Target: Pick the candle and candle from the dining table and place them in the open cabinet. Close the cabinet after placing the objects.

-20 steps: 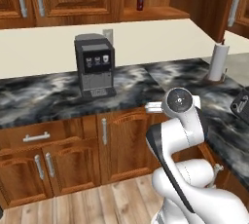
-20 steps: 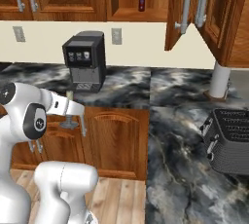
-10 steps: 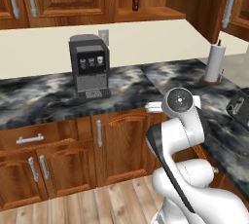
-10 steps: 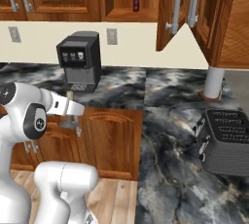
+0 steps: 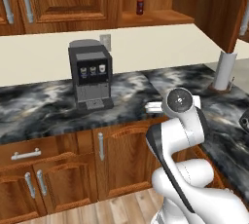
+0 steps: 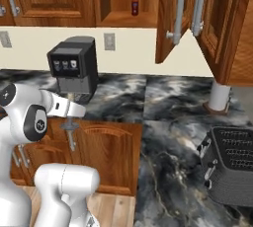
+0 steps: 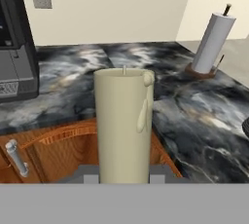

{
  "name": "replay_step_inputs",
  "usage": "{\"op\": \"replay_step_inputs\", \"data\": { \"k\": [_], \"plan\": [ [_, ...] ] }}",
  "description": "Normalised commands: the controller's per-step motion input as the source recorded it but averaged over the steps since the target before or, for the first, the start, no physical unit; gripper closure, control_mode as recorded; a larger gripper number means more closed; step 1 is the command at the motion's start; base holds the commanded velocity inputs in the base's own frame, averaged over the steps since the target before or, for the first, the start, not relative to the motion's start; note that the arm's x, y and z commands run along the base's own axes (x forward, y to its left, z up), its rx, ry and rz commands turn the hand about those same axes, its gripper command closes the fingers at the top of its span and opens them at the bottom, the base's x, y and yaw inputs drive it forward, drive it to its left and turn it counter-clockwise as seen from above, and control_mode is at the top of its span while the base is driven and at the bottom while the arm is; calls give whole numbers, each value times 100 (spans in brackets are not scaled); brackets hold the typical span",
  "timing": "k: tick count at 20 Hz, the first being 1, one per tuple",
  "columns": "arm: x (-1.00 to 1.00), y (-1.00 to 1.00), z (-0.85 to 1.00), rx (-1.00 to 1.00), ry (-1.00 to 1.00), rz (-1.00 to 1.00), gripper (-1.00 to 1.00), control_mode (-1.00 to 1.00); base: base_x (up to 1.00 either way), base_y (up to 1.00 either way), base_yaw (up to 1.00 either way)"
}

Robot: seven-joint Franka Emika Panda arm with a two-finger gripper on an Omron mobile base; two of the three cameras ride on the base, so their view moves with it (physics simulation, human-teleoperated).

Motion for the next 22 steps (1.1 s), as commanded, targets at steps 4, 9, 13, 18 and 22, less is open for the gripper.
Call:
{"op": "replay_step_inputs", "data": {
  "k": [4, 9, 13, 18, 22],
  "plan": [
    [0, 0, 0, 0, 0, 0, 100, 100, 42, -30, 0],
    [0, 0, 0, 0, 0, 0, 100, 100, 40, -31, 0],
    [0, 0, 0, 0, 0, 0, 100, 100, 44, -30, 0],
    [0, 0, 0, 0, 0, 0, 100, 100, 49, -20, 0],
    [0, 0, 0, 0, 0, 0, 100, 100, 45, -8, 0]
  ]
}}
